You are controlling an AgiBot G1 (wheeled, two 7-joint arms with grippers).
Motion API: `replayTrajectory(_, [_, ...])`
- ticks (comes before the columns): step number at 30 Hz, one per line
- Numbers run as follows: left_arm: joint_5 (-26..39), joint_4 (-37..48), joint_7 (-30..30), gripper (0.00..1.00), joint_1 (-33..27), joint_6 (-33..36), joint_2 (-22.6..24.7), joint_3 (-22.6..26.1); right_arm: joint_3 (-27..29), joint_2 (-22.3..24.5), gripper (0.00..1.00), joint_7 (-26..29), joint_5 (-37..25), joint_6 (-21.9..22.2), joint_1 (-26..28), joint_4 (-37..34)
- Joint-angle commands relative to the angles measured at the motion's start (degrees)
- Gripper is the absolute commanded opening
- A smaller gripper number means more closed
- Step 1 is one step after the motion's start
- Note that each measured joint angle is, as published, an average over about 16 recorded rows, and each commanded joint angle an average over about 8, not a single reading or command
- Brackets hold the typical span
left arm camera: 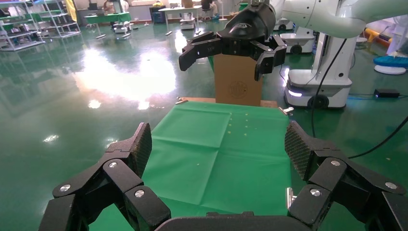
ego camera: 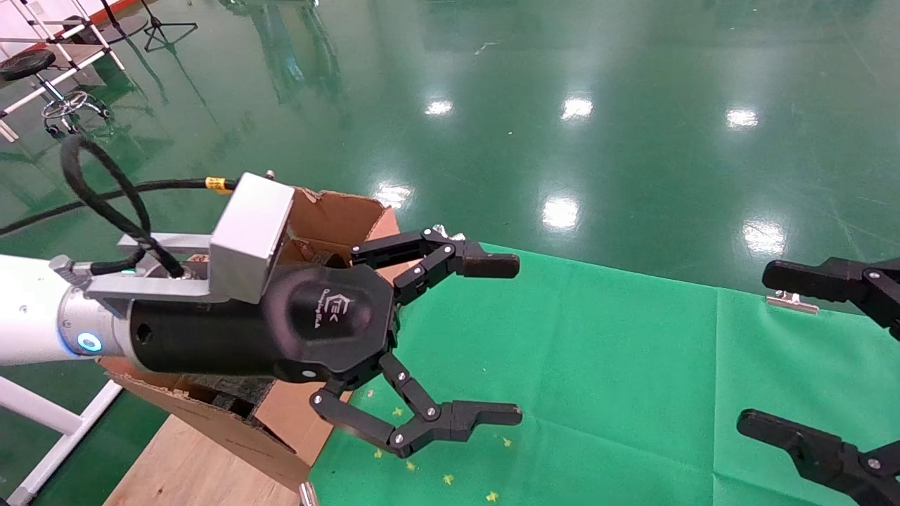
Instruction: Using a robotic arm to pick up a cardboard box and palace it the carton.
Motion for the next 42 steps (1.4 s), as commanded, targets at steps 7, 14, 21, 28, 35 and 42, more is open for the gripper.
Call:
replayTrajectory(7, [0.04, 0.03, -0.01, 1.0, -0.03, -0.02, 0.0, 0.02, 0.0, 0.0, 1.0, 0.0, 0.0, 0.0, 0.0, 0.0])
replayTrajectory(14, [0.06, 0.05, -0.01, 1.0, -0.04, -0.02, 0.0, 0.02, 0.0, 0.0, 1.0, 0.0, 0.0, 0.0, 0.0, 0.0])
replayTrajectory(21, [0.08, 0.06, -0.01, 1.0, -0.04, -0.02, 0.0, 0.02, 0.0, 0.0, 1.0, 0.0, 0.0, 0.0, 0.0, 0.0])
replayTrajectory(28, [0.08, 0.06, -0.01, 1.0, -0.04, -0.02, 0.0, 0.02, 0.0, 0.0, 1.0, 0.0, -0.01, 0.0, 0.0, 0.0])
replayTrajectory(35, [0.08, 0.06, -0.01, 1.0, -0.05, -0.02, 0.0, 0.02, 0.0, 0.0, 1.0, 0.0, -0.01, 0.0, 0.0, 0.0])
replayTrajectory(42, [0.08, 0.06, -0.01, 1.0, -0.05, -0.02, 0.0, 0.02, 0.0, 0.0, 1.0, 0.0, -0.01, 0.0, 0.0, 0.0])
